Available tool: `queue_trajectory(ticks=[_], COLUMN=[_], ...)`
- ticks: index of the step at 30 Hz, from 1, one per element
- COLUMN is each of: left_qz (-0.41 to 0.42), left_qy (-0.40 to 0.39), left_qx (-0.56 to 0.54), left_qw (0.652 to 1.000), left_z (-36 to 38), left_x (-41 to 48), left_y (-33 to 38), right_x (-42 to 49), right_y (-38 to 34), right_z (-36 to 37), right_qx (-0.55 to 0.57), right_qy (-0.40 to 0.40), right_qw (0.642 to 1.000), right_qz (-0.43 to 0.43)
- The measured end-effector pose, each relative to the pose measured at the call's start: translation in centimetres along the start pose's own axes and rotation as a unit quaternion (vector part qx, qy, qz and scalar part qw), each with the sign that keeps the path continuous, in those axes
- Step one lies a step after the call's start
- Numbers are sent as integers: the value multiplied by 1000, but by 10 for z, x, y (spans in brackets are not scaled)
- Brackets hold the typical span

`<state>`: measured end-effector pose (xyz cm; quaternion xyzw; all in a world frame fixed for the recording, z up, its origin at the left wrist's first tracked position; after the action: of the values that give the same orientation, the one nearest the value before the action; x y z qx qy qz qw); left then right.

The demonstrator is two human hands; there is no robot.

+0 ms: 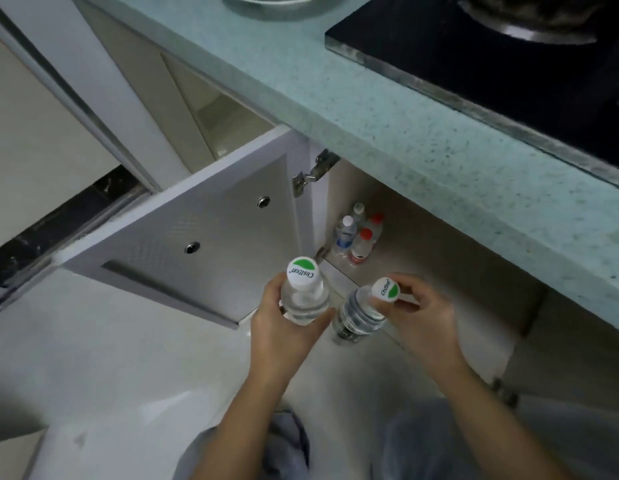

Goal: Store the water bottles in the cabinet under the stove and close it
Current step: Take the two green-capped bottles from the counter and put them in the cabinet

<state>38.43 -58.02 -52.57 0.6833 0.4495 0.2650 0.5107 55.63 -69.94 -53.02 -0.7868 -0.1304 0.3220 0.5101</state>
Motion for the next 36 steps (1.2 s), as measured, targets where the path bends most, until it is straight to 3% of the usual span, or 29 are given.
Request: queue_trajectory(ticks=[9,15,23,36], left_qz=[29,66,73,133], left_qy=[-28,-53,-82,-144], left_qx=[49,68,25,33], left_qw=[998,994,994,980], left_z=[84,153,244,325], left_x=[88,134,178,199], left_y=[-143,-221,-252,-278], right_x=[150,234,293,355], right_y=[113,182,222,255], right_z=[56,53,8,-36], right_qx=[-31,-86,-39,-4], right_qy=[-48,-24,69,137], right_qw=[998,993,993,987], right_qz=[-11,-80,-92,-86])
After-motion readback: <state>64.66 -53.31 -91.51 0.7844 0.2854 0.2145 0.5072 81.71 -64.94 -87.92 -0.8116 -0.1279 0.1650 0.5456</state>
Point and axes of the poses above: each hand's wrist, its own x-axis towards the middle knuckle, its own z-axis out of the palm, y = z × x, the point moved 7 cm from there along x, towards the middle knuckle, and after that the axes turned 10 degrees about z, right-handed, at the moved point
